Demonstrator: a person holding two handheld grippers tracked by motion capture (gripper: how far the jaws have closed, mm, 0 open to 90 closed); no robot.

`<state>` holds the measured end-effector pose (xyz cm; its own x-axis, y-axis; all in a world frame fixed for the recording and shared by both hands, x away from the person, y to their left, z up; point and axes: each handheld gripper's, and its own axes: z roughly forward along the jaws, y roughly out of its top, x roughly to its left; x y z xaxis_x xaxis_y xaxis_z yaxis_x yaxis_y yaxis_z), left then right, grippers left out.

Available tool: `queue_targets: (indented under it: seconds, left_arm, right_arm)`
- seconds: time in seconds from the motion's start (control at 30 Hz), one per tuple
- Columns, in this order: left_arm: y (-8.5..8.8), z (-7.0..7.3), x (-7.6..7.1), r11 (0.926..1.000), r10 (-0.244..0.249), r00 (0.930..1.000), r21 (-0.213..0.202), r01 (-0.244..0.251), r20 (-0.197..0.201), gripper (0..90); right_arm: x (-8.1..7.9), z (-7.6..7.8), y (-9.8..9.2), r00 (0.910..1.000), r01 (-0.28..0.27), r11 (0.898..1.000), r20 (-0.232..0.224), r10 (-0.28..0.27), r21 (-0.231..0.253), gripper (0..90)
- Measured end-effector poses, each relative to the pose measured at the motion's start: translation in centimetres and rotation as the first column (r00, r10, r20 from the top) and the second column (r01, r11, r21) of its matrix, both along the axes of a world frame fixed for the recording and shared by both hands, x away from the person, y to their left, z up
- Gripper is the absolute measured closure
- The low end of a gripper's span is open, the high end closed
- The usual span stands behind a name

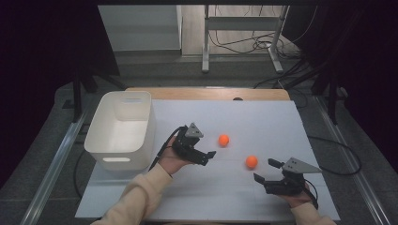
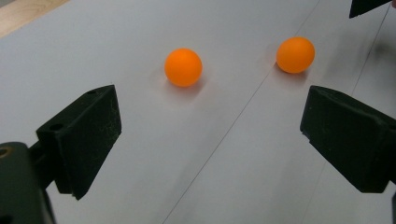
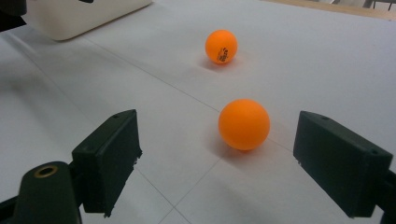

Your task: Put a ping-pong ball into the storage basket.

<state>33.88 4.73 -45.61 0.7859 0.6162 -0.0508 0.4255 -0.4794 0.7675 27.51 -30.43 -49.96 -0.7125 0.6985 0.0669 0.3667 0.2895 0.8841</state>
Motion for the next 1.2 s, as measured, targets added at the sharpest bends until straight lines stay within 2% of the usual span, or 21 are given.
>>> queue_targets:
  seconds: [0.2, 0.53, 1.0, 1.2]
  left_arm:
    - [-0.2, 0.2, 0.4, 1.0, -0.001, 1.0, -0.006, 0.001, -0.001, 6.2]
    - [-0.8, -0.2, 1.2, 0.9999, -0.011, 0.9999, 0.007, 0.011, -0.011, 6.2]
    - [-1.8, -0.7, 2.2, 0.9999, -0.016, 0.9995, 0.005, 0.016, -0.026, 6.2]
    - [-2.2, -1.0, 2.7, 0.9997, -0.014, 0.9996, 0.021, 0.014, -0.024, 6.2]
  right_arm:
    - [0.1, 0.0, 0.0, 1.0, -0.001, 1.0, -0.002, 0.001, 0.001, 15.1]
    - [0.1, 0.0, 0.0, 1.0, -0.003, 1.0, -0.002, 0.003, -0.003, 15.1]
    - [0.1, -0.1, 0.1, 1.0, -0.007, 1.0, -0.005, 0.007, -0.003, 15.0]
    - [0.1, -0.1, 0.1, 1.0, -0.006, 1.0, -0.006, 0.006, -0.005, 15.1]
